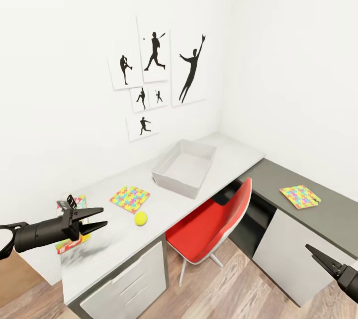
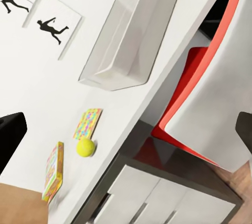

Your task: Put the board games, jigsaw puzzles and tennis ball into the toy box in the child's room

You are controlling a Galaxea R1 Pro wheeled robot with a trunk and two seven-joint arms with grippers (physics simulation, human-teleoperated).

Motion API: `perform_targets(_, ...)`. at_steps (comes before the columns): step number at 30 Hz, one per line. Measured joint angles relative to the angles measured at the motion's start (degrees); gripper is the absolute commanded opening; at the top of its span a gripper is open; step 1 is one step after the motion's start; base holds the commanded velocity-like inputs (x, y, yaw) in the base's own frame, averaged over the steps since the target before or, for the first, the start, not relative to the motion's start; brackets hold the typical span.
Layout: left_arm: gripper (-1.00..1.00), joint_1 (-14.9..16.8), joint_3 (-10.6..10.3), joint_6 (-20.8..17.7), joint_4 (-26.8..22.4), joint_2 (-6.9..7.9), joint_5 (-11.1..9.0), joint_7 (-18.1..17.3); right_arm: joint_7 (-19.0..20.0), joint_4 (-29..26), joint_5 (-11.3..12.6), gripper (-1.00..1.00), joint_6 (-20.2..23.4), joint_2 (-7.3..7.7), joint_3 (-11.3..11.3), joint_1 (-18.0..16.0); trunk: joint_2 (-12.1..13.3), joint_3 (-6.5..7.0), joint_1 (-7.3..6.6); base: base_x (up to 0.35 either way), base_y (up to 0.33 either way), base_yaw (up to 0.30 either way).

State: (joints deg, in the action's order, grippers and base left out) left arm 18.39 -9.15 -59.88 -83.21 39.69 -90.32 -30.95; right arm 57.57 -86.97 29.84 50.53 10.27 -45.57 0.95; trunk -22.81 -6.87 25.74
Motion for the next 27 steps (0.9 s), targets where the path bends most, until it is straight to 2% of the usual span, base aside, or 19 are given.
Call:
perform_targets(12,1.0,-0.02,0.07,0.0,0.0,0.0,0.02,0.0,-0.47,0.08,-0.01,1.0,-0.05,-0.08,0.06,0.0,0.01,0.3,0.0,0.0,0.0,-0.026)
perform_targets(27,1.0,-0.05,0.24,0.0,0.09,0.1,0.1,-0.06,-0.47,0.23,-0.01,1.0,-0.01,-0.02,0.05,0.0,0.01,0.3,0.0,0.0,0.0,-0.264)
